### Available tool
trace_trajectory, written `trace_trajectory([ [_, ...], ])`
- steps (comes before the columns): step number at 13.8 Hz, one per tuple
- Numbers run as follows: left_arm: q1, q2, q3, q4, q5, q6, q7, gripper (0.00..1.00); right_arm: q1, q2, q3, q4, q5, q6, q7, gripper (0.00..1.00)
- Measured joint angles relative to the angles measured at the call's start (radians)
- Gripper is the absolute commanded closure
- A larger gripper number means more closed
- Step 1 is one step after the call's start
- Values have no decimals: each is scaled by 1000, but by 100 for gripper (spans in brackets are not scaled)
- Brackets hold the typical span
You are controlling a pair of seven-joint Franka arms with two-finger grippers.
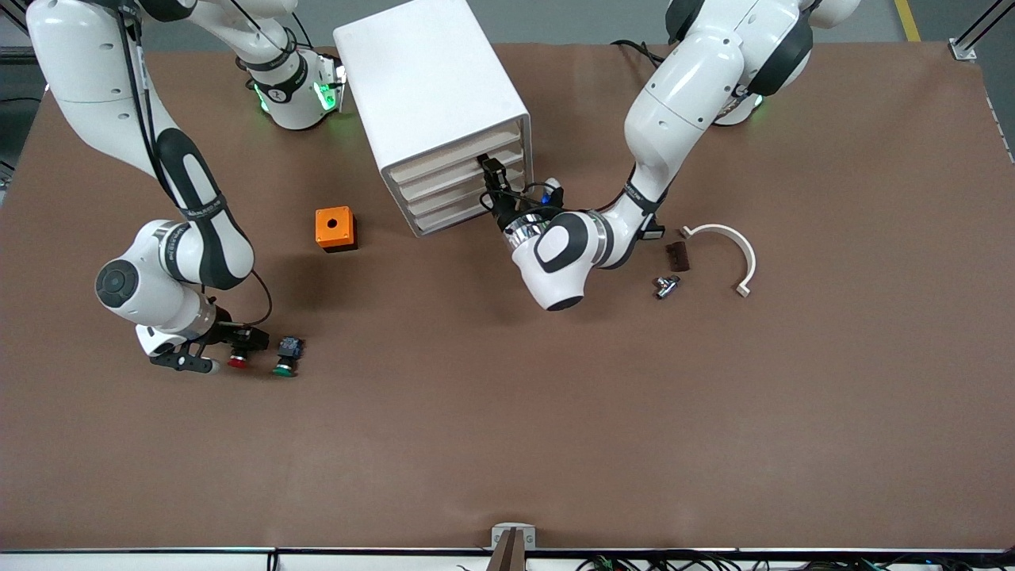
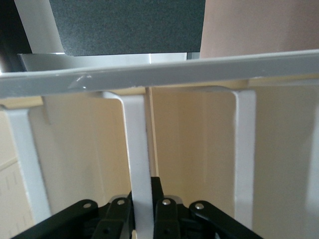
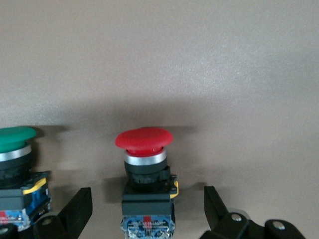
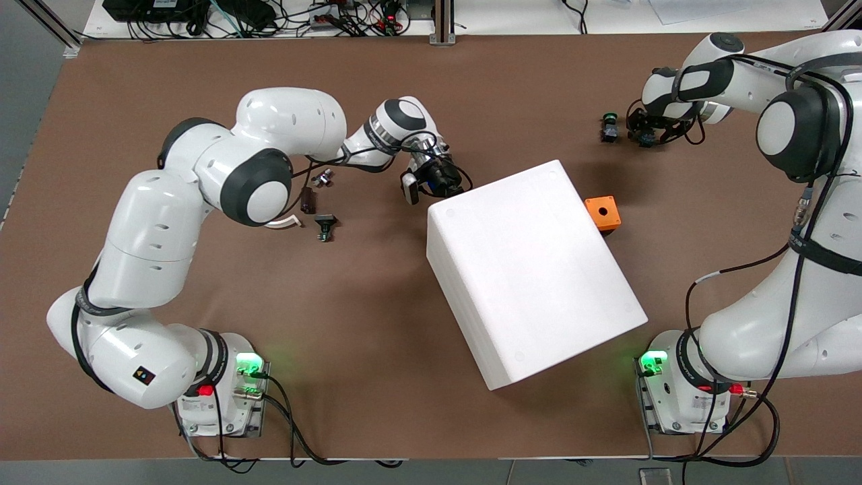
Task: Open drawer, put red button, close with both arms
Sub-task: 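Pull the white drawer open with the left gripper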
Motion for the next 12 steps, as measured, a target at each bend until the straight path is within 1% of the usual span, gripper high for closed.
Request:
trace_trajectory([
  [4, 63, 0, 1, 1, -1, -1, 0, 92, -1, 0, -1, 6, 1, 0, 0, 8],
  [6, 93, 0, 2, 2, -5, -1, 0, 91, -1, 0, -1, 8, 1, 0, 0, 16],
  [10, 135, 0, 10, 3, -26, 6, 0, 90, -1, 0, -1, 10, 2, -4, 0, 45],
  [12, 159, 0, 11, 4, -29, 10, 0, 90, -1, 0, -1, 14, 2, -21, 0, 64],
])
